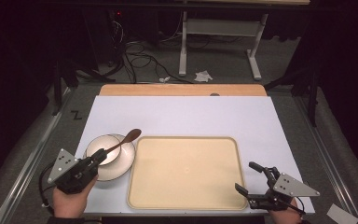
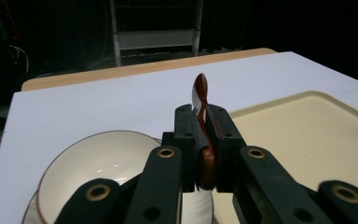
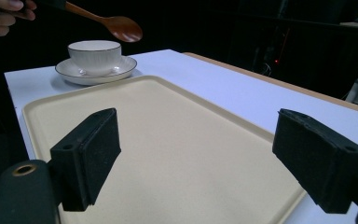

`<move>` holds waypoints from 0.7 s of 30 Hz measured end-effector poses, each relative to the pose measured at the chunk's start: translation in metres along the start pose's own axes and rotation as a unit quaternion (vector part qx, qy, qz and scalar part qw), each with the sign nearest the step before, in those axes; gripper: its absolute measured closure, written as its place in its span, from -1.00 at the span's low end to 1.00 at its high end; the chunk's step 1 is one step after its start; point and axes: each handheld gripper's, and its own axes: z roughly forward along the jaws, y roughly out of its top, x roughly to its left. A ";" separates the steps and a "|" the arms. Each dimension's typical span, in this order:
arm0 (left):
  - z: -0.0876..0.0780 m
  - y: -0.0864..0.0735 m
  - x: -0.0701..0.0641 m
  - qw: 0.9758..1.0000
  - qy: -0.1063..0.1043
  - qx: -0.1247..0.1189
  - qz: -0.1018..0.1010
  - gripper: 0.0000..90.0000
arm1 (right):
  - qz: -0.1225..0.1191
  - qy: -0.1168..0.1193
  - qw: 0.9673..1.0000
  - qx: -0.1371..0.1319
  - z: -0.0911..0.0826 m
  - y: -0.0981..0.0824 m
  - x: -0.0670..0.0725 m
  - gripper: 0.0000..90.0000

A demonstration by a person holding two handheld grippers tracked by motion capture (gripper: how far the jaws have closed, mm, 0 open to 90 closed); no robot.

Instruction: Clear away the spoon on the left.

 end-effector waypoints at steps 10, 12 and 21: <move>0.013 0.001 -0.016 1.000 -0.011 0.002 0.012 0.86 | -0.002 0.000 1.000 0.000 0.000 0.000 0.000 -0.64; 0.016 0.001 -0.021 1.000 -0.016 0.004 0.015 0.86 | -0.001 0.001 1.000 -0.001 0.000 0.000 0.000 -0.64; 0.028 0.002 -0.041 0.999 -0.038 0.008 0.029 0.86 | -0.001 0.001 1.000 0.000 0.000 0.000 0.000 -0.64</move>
